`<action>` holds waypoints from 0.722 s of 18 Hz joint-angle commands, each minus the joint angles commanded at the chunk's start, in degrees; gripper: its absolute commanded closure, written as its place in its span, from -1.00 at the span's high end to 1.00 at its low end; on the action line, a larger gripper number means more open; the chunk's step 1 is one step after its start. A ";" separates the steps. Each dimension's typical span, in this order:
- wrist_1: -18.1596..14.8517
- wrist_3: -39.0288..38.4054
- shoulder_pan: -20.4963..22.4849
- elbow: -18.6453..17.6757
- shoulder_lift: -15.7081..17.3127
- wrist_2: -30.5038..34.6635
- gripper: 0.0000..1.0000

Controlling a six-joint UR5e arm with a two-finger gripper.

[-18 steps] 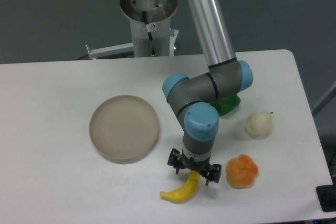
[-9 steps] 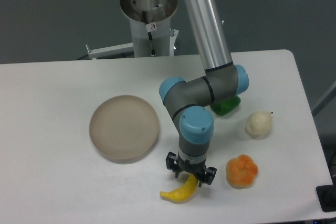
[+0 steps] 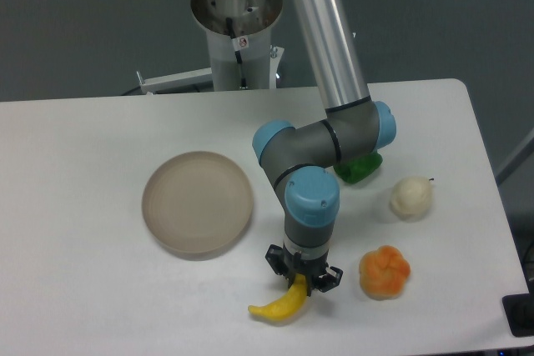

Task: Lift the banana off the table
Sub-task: 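Lower the gripper onto the banana and close the fingers on it, then lift the grasped banana up off the table beside the orange fruit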

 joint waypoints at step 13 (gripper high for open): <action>-0.26 15.82 8.26 -0.09 6.42 3.16 -0.40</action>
